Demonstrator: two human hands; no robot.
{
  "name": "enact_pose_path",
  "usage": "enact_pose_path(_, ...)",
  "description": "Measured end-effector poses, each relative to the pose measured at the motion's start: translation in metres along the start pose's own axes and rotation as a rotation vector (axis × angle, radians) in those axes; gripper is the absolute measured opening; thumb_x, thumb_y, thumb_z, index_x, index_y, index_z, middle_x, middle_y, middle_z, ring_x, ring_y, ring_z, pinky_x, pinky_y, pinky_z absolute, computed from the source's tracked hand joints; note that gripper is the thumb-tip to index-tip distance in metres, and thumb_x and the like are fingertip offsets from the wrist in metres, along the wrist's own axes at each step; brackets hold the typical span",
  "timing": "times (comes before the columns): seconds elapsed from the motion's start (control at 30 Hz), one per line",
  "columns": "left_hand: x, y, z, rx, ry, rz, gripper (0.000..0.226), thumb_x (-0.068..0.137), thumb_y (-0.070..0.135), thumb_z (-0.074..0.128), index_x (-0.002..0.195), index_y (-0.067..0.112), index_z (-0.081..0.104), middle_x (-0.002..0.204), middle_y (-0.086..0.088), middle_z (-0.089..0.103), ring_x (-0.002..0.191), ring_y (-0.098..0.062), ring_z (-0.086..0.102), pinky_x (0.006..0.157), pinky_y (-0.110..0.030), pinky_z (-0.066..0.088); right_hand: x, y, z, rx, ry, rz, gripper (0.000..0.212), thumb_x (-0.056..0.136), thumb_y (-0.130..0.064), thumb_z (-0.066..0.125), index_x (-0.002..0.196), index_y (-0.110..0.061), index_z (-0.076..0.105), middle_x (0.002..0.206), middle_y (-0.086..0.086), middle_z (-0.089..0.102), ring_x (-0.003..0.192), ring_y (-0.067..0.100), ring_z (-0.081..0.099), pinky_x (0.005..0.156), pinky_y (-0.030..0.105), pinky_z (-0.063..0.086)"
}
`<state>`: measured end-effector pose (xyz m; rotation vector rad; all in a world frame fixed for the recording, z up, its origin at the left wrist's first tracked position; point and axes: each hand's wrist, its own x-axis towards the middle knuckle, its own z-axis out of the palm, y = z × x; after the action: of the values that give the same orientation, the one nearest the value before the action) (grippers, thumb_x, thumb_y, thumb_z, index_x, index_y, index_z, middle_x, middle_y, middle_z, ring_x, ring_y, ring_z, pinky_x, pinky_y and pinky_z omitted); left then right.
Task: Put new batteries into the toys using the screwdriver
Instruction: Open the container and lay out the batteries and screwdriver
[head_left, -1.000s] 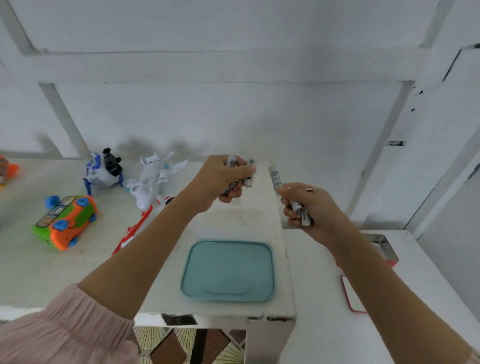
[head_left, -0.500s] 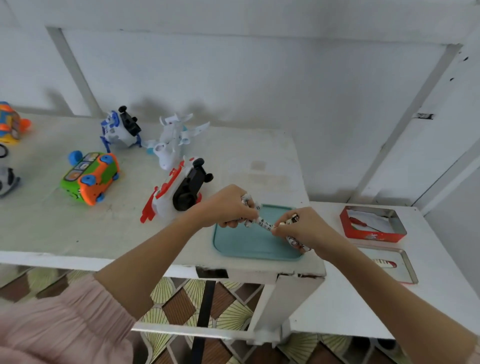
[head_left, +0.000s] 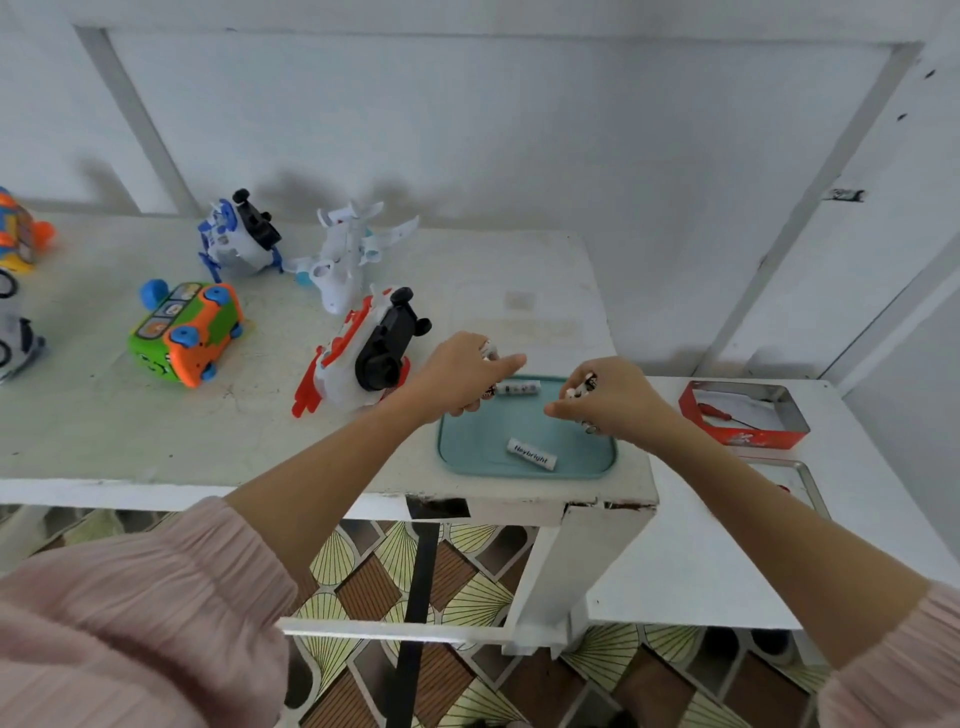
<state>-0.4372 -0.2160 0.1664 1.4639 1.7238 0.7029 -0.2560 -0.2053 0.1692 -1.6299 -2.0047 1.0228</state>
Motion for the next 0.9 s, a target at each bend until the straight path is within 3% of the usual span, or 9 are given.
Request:
enact_pose_path(0.07,0.000,-0.004,0.004,0.034,0.068,0.046,0.032,0.091,0.035,0.061,0.078,0.008,0.049,0.061,-0.005,0.051,0.046,-0.017,0.045,0.045,-0.024,0.036,0.005,0.002,0.005,-0.055,0.012,-0.030,0.027,0.070,-0.027,0.080,0.080,-0.007,0.064,0.070,0.000,0.057,0.066,0.017,0.057,0.069,0.036,0.055)
enact_pose_path(0.13,0.001,-0.008,0.010,0.056,0.126,0.092,0.030,0.091,0.034,0.061,0.078,0.009,0.049,0.064,-0.004,0.053,0.052,-0.017,0.046,0.055,-0.030,0.040,0.008,0.003,0.007,-0.106,0.030,-0.048,0.027,0.071,-0.030,0.078,0.081,-0.009,0.065,0.072,0.000,0.059,0.072,0.017,0.057,0.070,0.035,0.052)
enact_pose_path(0.23,0.001,-0.012,0.015,0.039,0.169,0.131,0.027,0.092,0.033,0.059,0.083,0.009,0.050,0.070,-0.005,0.056,0.058,-0.017,0.048,0.063,-0.035,0.045,0.008,0.005,0.007,-0.085,0.042,-0.035,0.024,0.077,-0.027,0.073,0.085,-0.006,0.066,0.070,0.004,0.064,0.060,0.011,0.056,0.062,0.030,0.050)
enact_pose_path(0.4,0.002,-0.014,0.020,0.042,0.175,0.172,0.022,0.091,0.026,0.061,0.090,0.008,0.049,0.071,-0.007,0.056,0.061,-0.021,0.050,0.058,-0.032,0.043,0.005,0.005,0.000,0.075,0.033,0.016,0.020,0.081,-0.017,0.070,0.089,0.000,0.063,0.066,0.007,0.063,0.040,0.001,0.051,0.039,0.015,0.042)
enact_pose_path(0.5,0.001,-0.011,0.017,-0.068,0.130,0.178,0.021,0.090,0.020,0.064,0.092,0.005,0.048,0.075,-0.014,0.059,0.057,-0.027,0.062,0.059,-0.041,0.057,0.004,0.004,-0.005,0.159,-0.028,0.057,0.022,0.084,-0.018,0.067,0.094,-0.001,0.060,0.070,0.010,0.064,0.046,0.012,0.056,0.043,0.021,0.046)
enact_pose_path(0.6,0.001,-0.007,0.011,-0.062,0.115,0.214,0.021,0.090,0.019,0.064,0.092,0.006,0.048,0.072,-0.013,0.059,0.050,-0.024,0.062,0.054,-0.040,0.057,0.007,0.002,-0.003,0.083,-0.017,0.048,0.021,0.086,-0.022,0.065,0.093,-0.004,0.058,0.071,0.009,0.062,0.046,0.014,0.057,0.046,0.025,0.048)
enact_pose_path(0.73,0.001,-0.006,0.005,0.043,0.074,0.239,0.024,0.089,0.021,0.065,0.096,0.003,0.051,0.070,-0.009,0.058,0.046,-0.024,0.059,0.048,-0.036,0.054,0.012,-0.002,0.005,-0.190,0.059,-0.069,0.022,0.087,-0.028,0.062,0.091,-0.006,0.058,0.083,0.005,0.058,0.055,0.009,0.051,0.043,0.010,0.038)
enact_pose_path(0.83,0.002,-0.006,0.005,0.138,0.024,0.242,0.024,0.090,0.021,0.063,0.098,0.002,0.051,0.070,-0.010,0.058,0.045,-0.022,0.055,0.045,-0.033,0.051,0.015,0.001,0.008,-0.220,0.054,-0.091,0.015,0.089,-0.022,0.060,0.088,-0.008,0.053,0.091,0.013,0.061,0.061,0.021,0.054,0.057,0.027,0.049)
enact_pose_path(0.9,0.003,-0.007,0.006,0.204,-0.004,0.238,0.024,0.092,0.022,0.061,0.099,0.002,0.051,0.077,-0.015,0.060,0.051,-0.028,0.061,0.050,-0.037,0.055,0.015,0.002,0.006,-0.211,0.051,-0.086,0.013,0.089,-0.019,0.059,0.086,-0.009,0.051,0.092,0.014,0.059,0.057,0.021,0.056,0.057,0.029,0.049)
